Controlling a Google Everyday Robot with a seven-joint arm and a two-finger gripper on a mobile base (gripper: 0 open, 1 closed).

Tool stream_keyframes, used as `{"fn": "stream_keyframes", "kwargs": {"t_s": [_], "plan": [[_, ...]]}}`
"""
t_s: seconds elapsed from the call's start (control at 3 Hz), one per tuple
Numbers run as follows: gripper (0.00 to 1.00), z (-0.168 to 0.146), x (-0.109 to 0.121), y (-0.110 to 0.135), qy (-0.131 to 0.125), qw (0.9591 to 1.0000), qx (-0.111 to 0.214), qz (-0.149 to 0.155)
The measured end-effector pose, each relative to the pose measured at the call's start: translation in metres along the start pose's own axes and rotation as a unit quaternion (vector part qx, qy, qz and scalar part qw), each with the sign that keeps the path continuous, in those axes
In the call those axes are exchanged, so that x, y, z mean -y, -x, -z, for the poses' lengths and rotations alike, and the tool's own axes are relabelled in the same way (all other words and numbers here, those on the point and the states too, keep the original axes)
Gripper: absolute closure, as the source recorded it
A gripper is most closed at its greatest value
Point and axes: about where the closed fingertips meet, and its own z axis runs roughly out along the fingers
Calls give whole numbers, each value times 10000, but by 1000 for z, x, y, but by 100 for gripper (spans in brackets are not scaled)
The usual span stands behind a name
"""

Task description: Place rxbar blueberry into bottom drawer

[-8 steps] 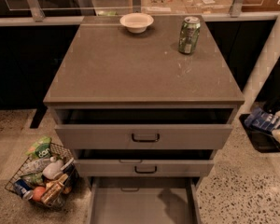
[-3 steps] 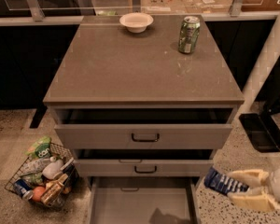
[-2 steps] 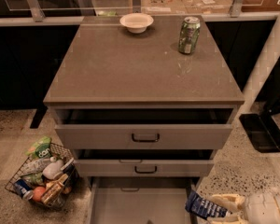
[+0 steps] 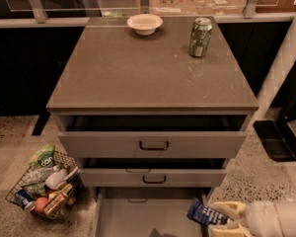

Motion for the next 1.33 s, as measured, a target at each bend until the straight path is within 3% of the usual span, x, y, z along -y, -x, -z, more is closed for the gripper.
{"fn": "stream_keyframes", "kwargs": {"t_s": [0.67, 1.33], "plan": [[100, -110, 41, -51, 81, 9995, 36, 294], [100, -196, 68, -101, -3, 9988, -306, 388]]}}
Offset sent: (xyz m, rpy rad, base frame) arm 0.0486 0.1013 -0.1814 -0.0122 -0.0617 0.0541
